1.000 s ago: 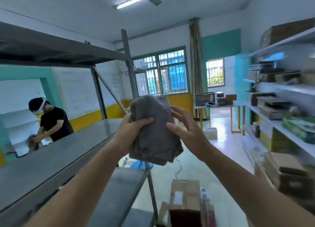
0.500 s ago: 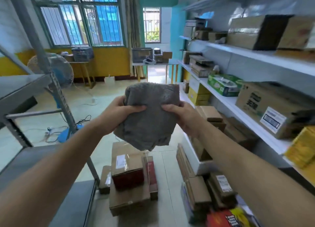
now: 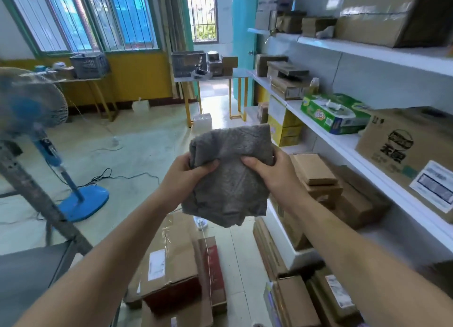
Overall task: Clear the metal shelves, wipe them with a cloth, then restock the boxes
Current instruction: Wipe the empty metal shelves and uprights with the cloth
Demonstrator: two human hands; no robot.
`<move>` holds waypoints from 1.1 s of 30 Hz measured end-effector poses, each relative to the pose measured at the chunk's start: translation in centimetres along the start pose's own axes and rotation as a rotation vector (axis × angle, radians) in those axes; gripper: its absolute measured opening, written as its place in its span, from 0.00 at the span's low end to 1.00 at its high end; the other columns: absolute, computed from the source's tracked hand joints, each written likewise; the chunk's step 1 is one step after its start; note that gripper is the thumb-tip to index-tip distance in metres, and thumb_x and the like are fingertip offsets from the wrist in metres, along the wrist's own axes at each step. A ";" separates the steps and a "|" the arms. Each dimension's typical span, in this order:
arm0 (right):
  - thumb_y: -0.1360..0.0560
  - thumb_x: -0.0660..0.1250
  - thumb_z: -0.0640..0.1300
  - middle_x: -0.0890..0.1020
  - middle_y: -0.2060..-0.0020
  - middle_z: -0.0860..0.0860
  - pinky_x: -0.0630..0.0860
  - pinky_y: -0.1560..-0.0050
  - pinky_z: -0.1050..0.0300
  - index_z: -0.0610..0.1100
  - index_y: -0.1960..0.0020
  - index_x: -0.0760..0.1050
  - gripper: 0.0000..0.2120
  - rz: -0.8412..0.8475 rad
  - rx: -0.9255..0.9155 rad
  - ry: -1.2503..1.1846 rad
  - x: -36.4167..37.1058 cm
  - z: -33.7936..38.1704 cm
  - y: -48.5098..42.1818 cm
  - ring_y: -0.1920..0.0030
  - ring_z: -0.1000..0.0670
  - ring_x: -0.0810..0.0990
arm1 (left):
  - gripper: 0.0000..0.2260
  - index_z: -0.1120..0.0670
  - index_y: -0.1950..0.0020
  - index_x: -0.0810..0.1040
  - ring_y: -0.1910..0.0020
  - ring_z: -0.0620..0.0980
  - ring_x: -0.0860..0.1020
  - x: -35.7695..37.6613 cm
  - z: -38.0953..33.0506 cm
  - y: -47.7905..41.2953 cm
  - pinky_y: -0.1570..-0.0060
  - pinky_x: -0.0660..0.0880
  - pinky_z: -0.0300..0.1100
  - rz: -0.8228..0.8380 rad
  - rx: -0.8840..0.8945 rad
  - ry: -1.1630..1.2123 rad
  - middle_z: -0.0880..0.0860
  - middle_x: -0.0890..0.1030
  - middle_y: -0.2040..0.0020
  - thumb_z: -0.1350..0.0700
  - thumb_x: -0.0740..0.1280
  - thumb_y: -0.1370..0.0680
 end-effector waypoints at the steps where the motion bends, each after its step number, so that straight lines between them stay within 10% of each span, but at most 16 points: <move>1: 0.26 0.76 0.49 0.83 0.42 0.51 0.82 0.41 0.46 0.46 0.33 0.75 0.23 0.019 0.012 0.010 0.0 -1.2 -3.1 0.43 0.50 0.83 | 0.12 0.58 0.43 0.82 0.50 0.53 0.85 0.1 1.0 -3.0 0.46 0.82 0.51 0.002 -0.016 -0.006 0.54 0.86 0.49 0.54 0.74 0.24; 10: 0.25 0.75 0.49 0.82 0.40 0.52 0.79 0.37 0.46 0.47 0.32 0.73 0.24 0.148 -0.015 0.094 1.3 -2.3 -31.9 0.39 0.50 0.80 | 0.06 0.49 0.48 0.81 0.51 0.44 0.85 -1.7 1.0 -28.3 0.52 0.81 0.40 -0.156 0.010 -0.036 0.45 0.86 0.53 0.53 0.74 0.24; 26: 0.25 0.75 0.51 0.85 0.46 0.52 0.82 0.42 0.43 0.46 0.39 0.79 0.17 0.229 0.079 0.083 5.8 -14.8 -68.1 0.44 0.49 0.84 | 0.09 0.55 0.44 0.82 0.49 0.51 0.85 -6.3 11.4 -65.4 0.43 0.81 0.56 -0.119 -0.054 -0.045 0.53 0.86 0.49 0.55 0.74 0.23; 33: 0.24 0.75 0.47 0.87 0.53 0.54 0.83 0.50 0.57 0.50 0.47 0.81 0.08 0.431 0.028 0.055 16.4 -14.1 -82.8 0.52 0.56 0.85 | 0.10 0.55 0.44 0.83 0.48 0.52 0.85 -16.9 12.6 -75.3 0.44 0.81 0.53 -0.290 -0.090 -0.023 0.54 0.87 0.49 0.56 0.74 0.23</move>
Point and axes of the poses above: each hand's wrist, its own y-axis away from the middle knuckle, its own x-axis out of the palm, z = x × y, the point moved 1 cm from there along -y, towards the middle knuckle
